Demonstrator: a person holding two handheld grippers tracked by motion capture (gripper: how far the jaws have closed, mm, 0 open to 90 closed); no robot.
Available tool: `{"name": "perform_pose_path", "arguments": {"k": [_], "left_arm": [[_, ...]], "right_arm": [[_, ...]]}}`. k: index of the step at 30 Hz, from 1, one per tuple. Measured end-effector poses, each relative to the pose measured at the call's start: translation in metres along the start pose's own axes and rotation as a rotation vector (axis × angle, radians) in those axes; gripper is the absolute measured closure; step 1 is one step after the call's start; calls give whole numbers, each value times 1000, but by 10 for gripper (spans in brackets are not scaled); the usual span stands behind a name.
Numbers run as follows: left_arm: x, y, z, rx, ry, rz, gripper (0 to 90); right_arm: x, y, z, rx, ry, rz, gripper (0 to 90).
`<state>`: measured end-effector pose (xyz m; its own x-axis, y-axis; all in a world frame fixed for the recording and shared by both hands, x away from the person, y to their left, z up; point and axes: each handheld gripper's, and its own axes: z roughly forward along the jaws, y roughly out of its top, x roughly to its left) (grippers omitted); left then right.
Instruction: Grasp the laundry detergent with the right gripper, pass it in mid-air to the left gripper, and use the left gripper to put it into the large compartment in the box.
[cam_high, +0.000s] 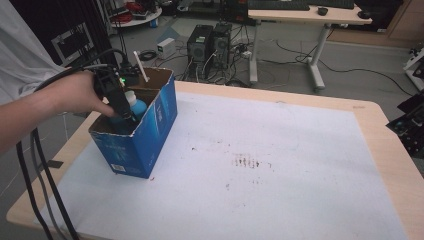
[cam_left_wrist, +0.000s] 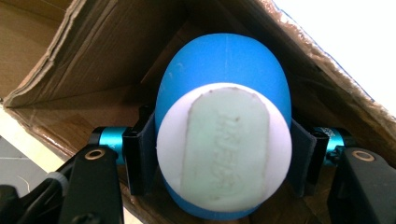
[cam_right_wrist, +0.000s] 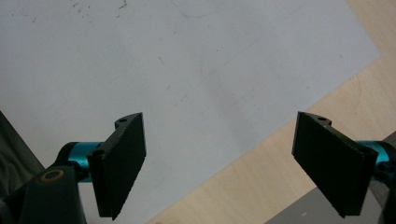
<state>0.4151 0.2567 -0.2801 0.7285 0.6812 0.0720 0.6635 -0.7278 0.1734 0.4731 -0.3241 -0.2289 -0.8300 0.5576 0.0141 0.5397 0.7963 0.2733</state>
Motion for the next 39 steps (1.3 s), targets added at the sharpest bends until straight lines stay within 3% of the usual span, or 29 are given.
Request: {"name": "perform_pose_path", "arguments": {"k": [39], "left_arm": [[1, 0, 0, 10, -5, -8, 376]], "right_arm": [[-1, -3, 0, -6, 10, 5, 173]]}}
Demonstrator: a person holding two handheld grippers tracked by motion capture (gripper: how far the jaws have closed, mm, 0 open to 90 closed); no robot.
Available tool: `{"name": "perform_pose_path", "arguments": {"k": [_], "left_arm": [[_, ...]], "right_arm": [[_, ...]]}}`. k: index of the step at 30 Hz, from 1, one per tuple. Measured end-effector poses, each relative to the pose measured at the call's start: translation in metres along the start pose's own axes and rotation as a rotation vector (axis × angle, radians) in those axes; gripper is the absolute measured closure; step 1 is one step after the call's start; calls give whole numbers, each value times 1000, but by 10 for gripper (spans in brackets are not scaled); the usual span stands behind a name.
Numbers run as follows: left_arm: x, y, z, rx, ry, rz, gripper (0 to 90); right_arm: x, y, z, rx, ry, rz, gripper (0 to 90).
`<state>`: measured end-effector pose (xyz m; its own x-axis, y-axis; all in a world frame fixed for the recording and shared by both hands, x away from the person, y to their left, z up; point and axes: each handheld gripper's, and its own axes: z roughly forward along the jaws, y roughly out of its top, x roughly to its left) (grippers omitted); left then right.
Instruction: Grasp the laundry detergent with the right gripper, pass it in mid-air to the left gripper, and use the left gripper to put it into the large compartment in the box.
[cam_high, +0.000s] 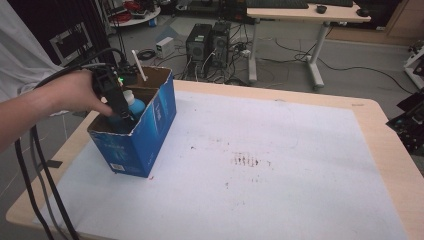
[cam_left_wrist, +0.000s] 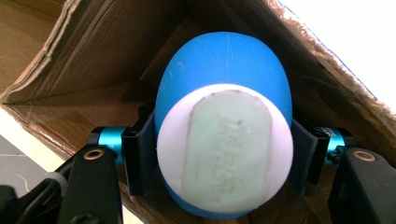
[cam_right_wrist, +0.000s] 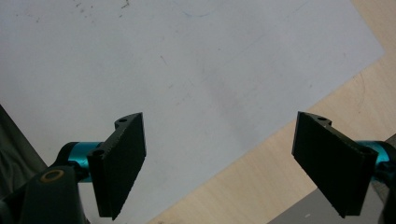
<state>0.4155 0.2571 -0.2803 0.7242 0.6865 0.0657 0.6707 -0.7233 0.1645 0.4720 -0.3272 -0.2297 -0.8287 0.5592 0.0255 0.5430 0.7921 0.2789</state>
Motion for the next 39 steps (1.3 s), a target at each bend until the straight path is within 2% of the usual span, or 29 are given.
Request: {"name": "perform_pose_path", "arguments": {"k": [21, 23, 25, 27, 30, 32, 39], "left_arm": [[0, 1, 0, 5, -6, 7, 372], [0, 1, 0, 13, -9, 4, 345], [-1, 1, 0, 21, 10, 8, 317], [-1, 1, -1, 12, 10, 9, 301], [-2, 2, -4, 10, 14, 14, 278], [-2, 2, -7, 17, 20, 24, 223], [0, 1, -29, -15, 36, 33, 205]], "right_arm": [[1, 0, 1, 5, 2, -1, 172], [1, 0, 0, 5, 1, 2, 173], [1, 0, 0, 3, 2, -2, 173], [1, 0, 0, 2, 2, -3, 172], [1, 0, 0, 1, 4, -5, 172], [2, 0, 0, 3, 3, -4, 172], [5, 1, -2, -7, 4, -14, 172]]}}
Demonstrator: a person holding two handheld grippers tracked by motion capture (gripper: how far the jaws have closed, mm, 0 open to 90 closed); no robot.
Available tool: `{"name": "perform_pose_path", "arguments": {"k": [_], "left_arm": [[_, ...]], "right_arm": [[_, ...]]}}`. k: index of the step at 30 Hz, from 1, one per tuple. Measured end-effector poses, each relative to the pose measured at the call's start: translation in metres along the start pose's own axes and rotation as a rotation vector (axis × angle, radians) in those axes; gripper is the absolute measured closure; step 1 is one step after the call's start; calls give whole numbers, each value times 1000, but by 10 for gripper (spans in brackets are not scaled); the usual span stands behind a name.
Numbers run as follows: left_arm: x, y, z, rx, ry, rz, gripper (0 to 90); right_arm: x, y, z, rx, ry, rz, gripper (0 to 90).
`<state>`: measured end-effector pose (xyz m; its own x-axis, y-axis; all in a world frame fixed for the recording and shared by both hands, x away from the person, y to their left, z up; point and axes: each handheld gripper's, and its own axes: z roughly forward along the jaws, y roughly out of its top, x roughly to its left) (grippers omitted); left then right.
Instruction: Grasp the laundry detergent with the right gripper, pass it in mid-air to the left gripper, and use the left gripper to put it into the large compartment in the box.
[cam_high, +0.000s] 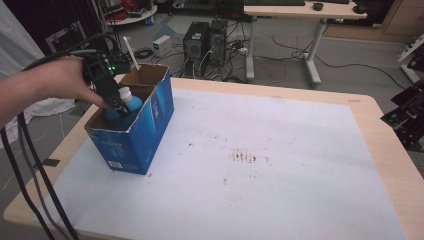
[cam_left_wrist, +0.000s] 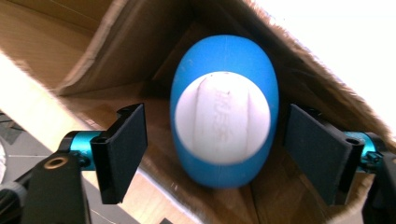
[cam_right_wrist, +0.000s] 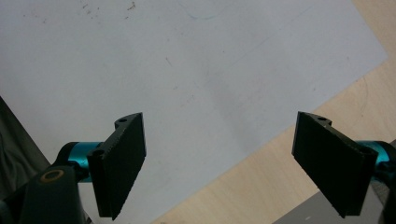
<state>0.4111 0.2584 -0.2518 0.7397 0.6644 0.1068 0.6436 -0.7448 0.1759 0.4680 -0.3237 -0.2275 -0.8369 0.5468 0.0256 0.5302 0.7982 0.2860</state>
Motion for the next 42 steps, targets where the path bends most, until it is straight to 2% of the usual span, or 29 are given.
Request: {"name": "perform_pose_path", "arguments": {"k": [6, 10, 15, 21, 26, 30, 34, 42], "left_arm": [[-6, 10, -30, -66, 17, 22, 191], [-14, 23, -46, -98, 9, 64, 191], [-30, 48, -53, -134, -20, 127, 191], [-54, 83, -46, -143, -46, 215, 191], [-71, 109, -32, -161, -60, 259, 191], [-78, 124, -21, -147, -68, 278, 191], [-81, 132, -16, -143, -80, 282, 191], [-82, 134, -14, -135, -78, 274, 191]], "right_arm": [[3, -1, -2, -11, -3, 13, 172], [8, -1, -5, -22, -4, 16, 172], [14, 1, -7, -40, -8, 22, 172], [24, 6, -7, -54, -12, 5, 171], [32, 9, -7, -74, -11, -6, 171], [33, 9, -9, -88, -15, -9, 171], [32, 7, -11, -94, -10, -1, 171], [28, 6, -11, -99, -5, 7, 171]]}}
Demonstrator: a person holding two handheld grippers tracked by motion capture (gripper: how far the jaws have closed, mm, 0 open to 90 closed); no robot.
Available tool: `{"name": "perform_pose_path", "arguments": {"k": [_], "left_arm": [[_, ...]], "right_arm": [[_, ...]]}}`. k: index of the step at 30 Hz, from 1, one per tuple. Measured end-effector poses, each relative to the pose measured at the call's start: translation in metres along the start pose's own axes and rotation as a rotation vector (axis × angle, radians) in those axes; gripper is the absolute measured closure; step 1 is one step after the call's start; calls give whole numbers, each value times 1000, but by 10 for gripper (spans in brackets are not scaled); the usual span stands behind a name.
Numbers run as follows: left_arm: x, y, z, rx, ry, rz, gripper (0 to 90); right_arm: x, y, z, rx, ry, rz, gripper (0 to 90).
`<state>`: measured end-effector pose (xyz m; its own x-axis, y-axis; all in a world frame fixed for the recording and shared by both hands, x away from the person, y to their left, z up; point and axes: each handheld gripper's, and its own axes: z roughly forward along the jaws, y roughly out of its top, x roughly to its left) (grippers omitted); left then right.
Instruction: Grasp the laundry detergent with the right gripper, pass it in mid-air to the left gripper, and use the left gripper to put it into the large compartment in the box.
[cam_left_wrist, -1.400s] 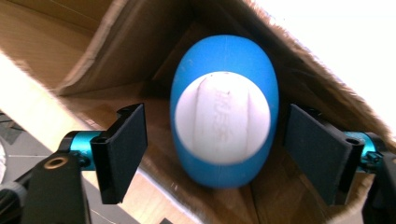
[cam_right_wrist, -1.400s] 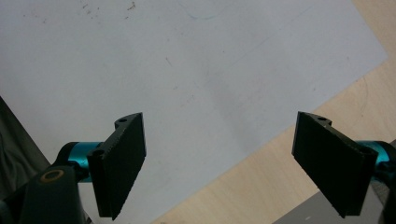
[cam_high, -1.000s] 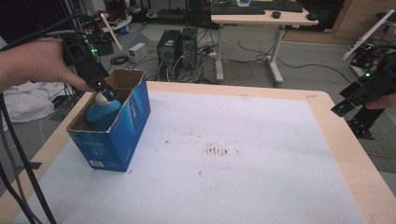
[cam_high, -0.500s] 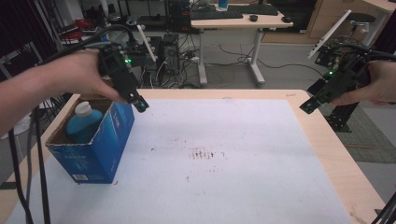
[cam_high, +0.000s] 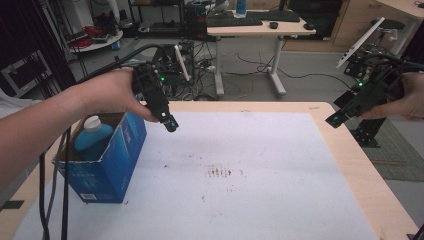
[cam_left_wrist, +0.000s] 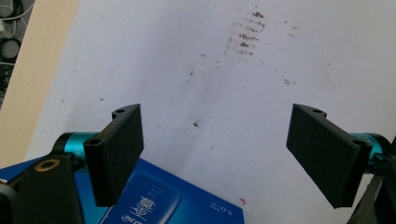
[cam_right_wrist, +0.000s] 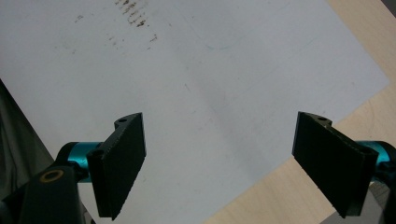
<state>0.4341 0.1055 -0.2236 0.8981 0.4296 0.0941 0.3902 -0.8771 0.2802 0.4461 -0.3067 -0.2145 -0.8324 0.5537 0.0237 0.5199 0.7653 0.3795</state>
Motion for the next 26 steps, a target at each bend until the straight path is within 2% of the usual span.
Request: {"name": "perform_pose_path", "arguments": {"k": [12, 26], "left_arm": [[-1, 0, -2, -2, 3, -7, 191], [-1, 2, -1, -11, 1, -10, 191]], "right_arm": [[3, 4, 2, 1, 9, -21, 170], [1, 1, 0, -7, 5, -8, 170]]}}
